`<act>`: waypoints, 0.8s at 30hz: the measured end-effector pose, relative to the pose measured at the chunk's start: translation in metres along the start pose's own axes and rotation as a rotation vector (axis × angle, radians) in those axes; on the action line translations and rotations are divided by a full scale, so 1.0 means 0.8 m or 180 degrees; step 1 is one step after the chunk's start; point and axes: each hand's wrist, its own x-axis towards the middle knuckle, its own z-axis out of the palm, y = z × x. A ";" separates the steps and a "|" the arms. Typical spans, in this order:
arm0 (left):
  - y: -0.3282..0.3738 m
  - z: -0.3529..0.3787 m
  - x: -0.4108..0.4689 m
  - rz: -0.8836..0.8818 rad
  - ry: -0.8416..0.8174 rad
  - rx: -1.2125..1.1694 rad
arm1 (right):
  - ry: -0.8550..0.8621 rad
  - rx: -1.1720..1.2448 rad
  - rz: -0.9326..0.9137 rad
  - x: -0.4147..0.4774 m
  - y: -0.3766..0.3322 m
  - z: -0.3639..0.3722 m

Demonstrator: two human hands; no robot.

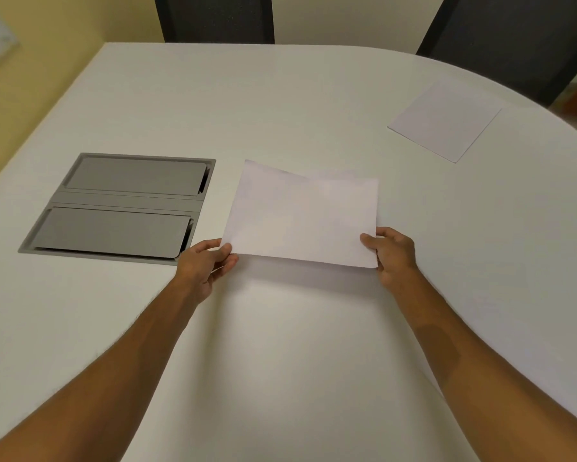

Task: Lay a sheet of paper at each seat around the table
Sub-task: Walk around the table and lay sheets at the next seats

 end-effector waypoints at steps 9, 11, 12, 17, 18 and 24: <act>-0.003 0.002 -0.059 0.0250 -0.0169 -0.0158 | -0.0515 0.0672 0.0051 -0.076 0.023 -0.011; -0.010 0.009 -0.078 0.0222 -0.0310 -0.0253 | -0.0611 0.0849 0.0118 -0.097 0.033 -0.008; -0.016 0.012 -0.088 0.0229 -0.0385 -0.0245 | -0.0648 0.0936 0.0157 -0.108 0.039 -0.006; -0.051 0.024 -0.130 0.0292 -0.0676 0.0121 | -0.0776 0.1294 0.0321 -0.160 0.067 0.013; -0.056 0.022 -0.136 0.0328 -0.0690 0.0157 | -0.0769 0.1358 0.0360 -0.170 0.072 0.018; -0.060 -0.005 -0.154 0.0518 -0.0454 0.0226 | -0.0855 0.1329 0.0422 -0.225 0.100 0.039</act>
